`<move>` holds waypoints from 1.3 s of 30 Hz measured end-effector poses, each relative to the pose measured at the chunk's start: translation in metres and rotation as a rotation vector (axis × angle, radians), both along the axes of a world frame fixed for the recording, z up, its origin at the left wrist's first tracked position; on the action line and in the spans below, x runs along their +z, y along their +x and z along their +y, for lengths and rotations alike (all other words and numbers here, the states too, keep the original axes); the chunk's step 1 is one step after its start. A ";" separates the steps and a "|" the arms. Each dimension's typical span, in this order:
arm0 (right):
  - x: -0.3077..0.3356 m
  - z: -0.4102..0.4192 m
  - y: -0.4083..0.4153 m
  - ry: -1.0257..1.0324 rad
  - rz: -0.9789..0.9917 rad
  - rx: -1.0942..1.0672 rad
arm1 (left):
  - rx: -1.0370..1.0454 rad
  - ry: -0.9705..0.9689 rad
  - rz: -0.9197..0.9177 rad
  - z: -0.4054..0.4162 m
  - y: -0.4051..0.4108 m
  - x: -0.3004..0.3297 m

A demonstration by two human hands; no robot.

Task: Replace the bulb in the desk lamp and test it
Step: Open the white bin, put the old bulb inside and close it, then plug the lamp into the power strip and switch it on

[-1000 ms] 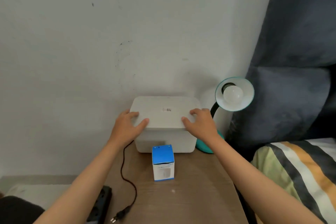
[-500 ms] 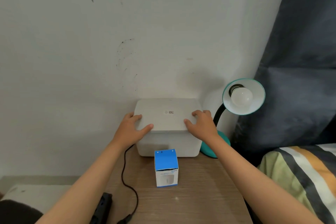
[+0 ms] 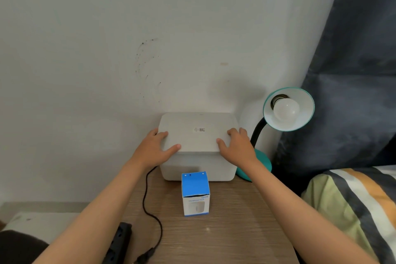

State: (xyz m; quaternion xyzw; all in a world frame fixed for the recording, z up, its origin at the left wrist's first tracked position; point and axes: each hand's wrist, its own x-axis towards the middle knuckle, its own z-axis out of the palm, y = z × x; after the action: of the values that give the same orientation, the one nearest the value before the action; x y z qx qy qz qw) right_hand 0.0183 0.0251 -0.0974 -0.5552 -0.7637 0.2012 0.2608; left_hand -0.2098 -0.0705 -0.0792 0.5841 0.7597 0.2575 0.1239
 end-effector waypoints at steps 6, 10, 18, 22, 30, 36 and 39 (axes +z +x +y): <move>-0.002 -0.001 0.000 0.018 -0.084 0.029 | -0.026 -0.063 0.039 0.002 -0.002 -0.002; -0.003 0.001 0.002 -0.005 -0.164 0.060 | -0.036 -0.105 0.052 0.003 -0.003 -0.004; -0.005 0.003 0.002 -0.039 -0.200 0.043 | -0.017 -0.207 0.165 0.000 0.004 0.002; 0.004 -0.021 -0.002 0.096 -0.117 -0.022 | 0.064 -0.039 0.090 -0.018 0.021 -0.004; -0.031 -0.161 -0.017 0.283 0.263 0.498 | 0.177 0.149 -0.094 -0.137 0.035 -0.049; -0.095 -0.206 -0.039 -0.132 0.161 0.532 | 0.300 -0.016 -0.048 -0.221 0.028 -0.098; -0.109 -0.211 -0.050 -0.275 0.036 0.519 | 0.339 -0.055 -0.069 -0.251 0.025 -0.114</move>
State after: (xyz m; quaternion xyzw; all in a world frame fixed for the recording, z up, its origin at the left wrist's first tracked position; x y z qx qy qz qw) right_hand -0.0314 -0.1858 -0.2063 -0.3679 -0.8410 0.3726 0.1364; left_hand -0.1847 -0.3213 -0.1934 0.4349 0.8493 0.2738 0.1208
